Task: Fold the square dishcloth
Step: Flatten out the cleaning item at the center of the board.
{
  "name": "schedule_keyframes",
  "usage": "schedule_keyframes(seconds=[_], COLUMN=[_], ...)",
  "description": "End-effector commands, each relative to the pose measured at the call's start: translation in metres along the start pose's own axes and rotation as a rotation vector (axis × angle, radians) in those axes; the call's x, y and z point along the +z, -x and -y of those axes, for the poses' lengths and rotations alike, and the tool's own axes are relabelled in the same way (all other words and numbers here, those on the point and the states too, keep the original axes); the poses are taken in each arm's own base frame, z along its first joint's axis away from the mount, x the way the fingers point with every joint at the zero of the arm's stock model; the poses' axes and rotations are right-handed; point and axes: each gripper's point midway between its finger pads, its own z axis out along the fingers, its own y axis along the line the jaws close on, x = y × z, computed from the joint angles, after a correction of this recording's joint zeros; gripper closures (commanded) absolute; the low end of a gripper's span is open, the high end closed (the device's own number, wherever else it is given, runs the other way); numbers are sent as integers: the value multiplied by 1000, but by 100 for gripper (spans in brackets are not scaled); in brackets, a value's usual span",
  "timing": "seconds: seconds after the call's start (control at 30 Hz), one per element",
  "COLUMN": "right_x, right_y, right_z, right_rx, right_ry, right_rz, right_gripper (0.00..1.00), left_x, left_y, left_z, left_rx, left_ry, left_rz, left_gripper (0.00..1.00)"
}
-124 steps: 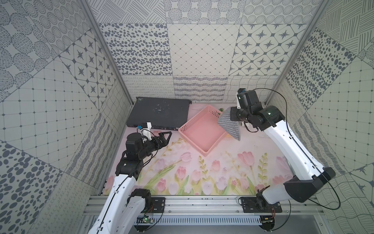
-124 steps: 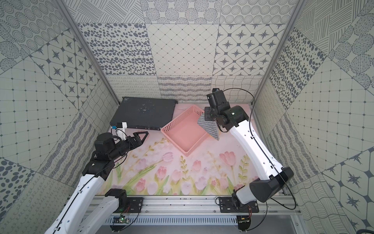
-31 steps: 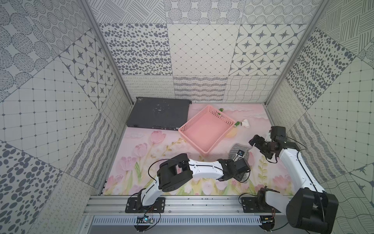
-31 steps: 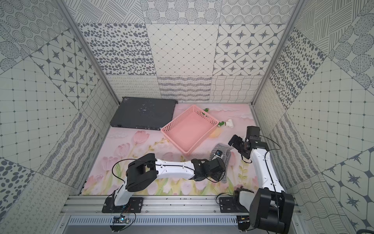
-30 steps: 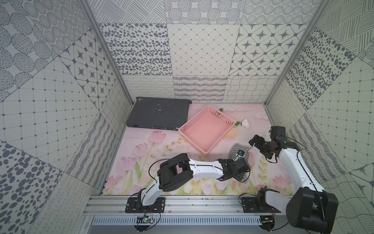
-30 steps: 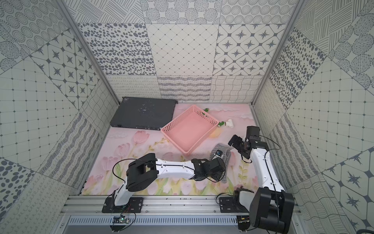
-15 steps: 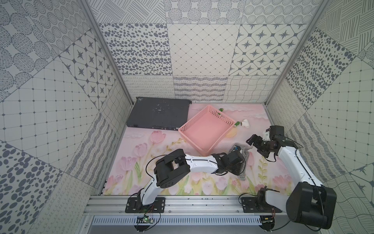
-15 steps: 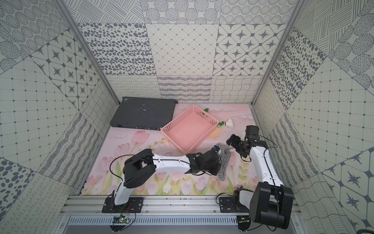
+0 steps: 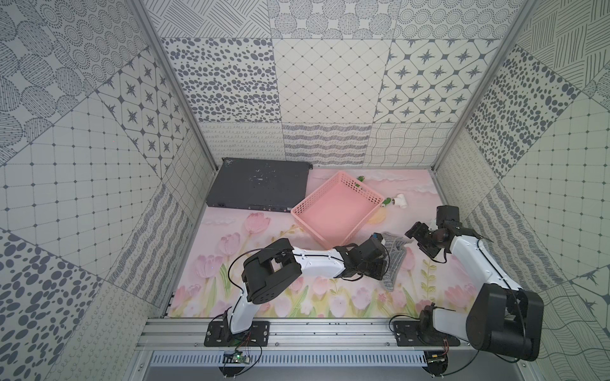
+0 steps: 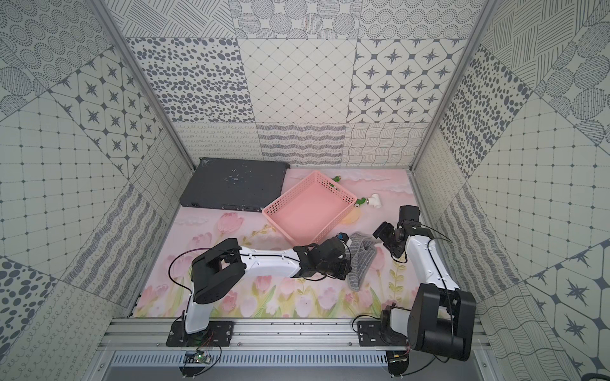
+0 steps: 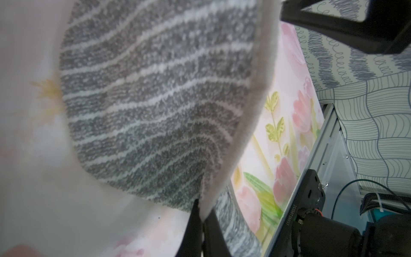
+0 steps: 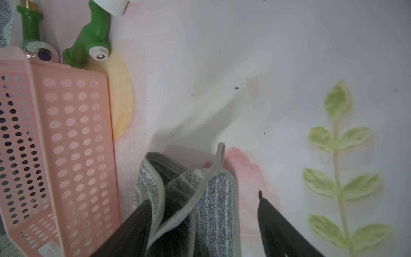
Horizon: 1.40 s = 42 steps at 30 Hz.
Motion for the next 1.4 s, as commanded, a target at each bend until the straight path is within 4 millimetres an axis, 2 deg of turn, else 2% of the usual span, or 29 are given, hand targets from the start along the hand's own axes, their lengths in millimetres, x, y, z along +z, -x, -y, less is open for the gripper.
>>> schedule_keyframes(seconds=[0.0, 0.17, 0.43, 0.6, 0.73, 0.83, 0.97, 1.17, 1.37], right_x=[-4, 3, 29, 46, 52, 48, 33, 3, -19], right_y=[14, 17, 14, 12, 13, 18, 30, 52, 69], right_z=[8, 12, -10, -17, -23, -28, -34, -34, -38], right_rx=[76, 130, 158, 176, 172, 155, 102, -9, -126], right_ry=[-17, -3, 140, 165, 172, 181, 165, 72, 10], right_rz=[91, 96, 30, -3, -19, -3, 29, 98, 131], right_gripper=[29, 35, 44, 51, 72, 85, 94, 95, 92], left_x=[-6, -8, -6, -5, -7, -13, -31, -56, -60], left_y=[8, 10, 10, 10, 10, 12, 19, 27, 24], left_z=[16, 13, 12, 12, 10, 7, 4, -3, -10], left_rx=[-14, -9, -11, -11, -9, -3, 5, -12, -50], left_ry=[-86, -74, -74, -72, -61, -37, -2, 29, 34], left_rz=[19, 33, 36, 37, 39, 45, 60, 72, 61], left_gripper=[100, 100, 100, 100, 100, 100, 100, 100, 100])
